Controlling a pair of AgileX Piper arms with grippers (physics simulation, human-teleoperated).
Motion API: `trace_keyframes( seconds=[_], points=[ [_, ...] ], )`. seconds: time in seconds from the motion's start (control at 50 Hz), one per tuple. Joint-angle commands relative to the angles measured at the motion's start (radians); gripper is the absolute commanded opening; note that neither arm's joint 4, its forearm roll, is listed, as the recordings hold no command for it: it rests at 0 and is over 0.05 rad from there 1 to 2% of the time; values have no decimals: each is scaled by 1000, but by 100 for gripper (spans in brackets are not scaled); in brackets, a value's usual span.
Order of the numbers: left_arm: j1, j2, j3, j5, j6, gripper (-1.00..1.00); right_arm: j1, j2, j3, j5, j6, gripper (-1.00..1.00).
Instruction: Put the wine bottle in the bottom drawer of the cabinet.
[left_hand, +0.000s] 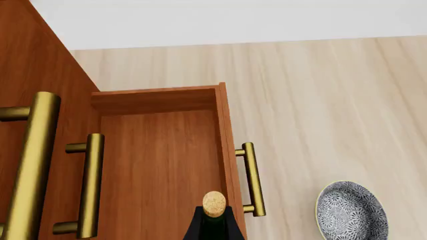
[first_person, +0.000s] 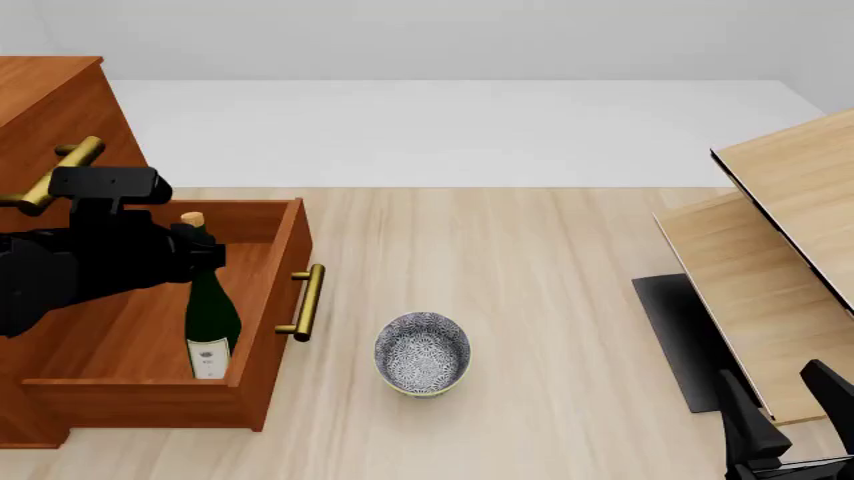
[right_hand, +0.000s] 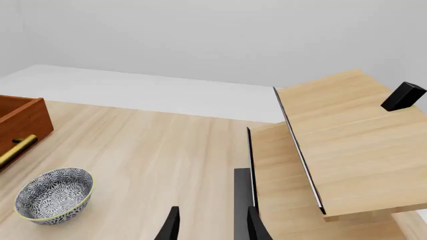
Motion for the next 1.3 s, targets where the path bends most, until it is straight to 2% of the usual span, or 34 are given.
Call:
trace_keyframes(
  seconds=[0.02,0.28,0.46,1.3],
  points=[
    [-7,73,-7,-8,8,-100,-4,3,0,-2,4,100],
    [12,127,-41,-16,37,-100,-5,6,0,-5,5,100],
    [8,162,-56,-26,14,-100,-5,7,0,-6,5,100],
    [41,338,-69,-122,3,-100,-7,8,0,-6,6,100]
  ],
)
